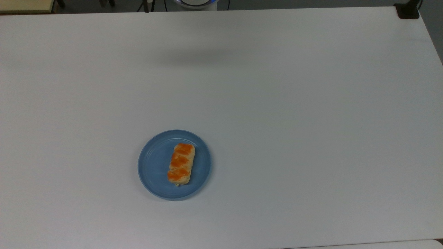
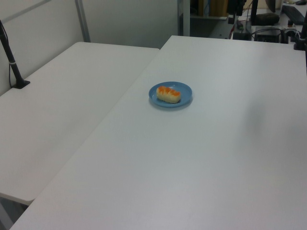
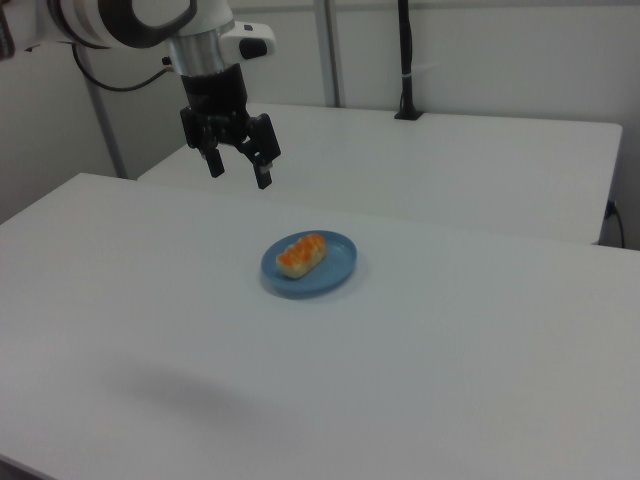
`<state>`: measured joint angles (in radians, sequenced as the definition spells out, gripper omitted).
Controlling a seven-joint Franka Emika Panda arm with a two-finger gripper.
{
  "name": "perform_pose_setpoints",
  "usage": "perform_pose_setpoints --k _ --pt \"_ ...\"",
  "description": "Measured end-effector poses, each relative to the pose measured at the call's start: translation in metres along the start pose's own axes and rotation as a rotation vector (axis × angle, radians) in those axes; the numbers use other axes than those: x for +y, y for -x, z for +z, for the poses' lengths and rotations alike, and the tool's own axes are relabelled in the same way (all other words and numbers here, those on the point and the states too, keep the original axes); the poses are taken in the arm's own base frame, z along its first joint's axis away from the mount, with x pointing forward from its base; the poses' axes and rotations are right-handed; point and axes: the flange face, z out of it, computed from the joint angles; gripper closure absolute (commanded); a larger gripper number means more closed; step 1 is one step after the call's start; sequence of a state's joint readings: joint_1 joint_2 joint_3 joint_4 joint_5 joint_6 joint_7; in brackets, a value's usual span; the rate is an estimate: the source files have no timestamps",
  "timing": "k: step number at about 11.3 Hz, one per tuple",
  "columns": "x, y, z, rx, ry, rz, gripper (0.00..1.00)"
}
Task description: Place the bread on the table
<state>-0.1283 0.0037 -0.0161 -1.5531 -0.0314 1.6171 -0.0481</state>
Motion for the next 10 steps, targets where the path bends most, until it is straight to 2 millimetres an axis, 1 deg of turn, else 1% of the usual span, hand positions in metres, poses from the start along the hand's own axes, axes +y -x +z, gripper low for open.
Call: perform_pose_setpoints --k 6,8,10 --pt "0.0012 0.0000 0.0002 0.000 0.000 -0.006 0.00" --pt "0.0015 0.0000 0.0002 0.000 0.000 -0.087 0.00" --pt "0.0021 0.0000 0.0002 0.000 0.000 -0.131 0.00"
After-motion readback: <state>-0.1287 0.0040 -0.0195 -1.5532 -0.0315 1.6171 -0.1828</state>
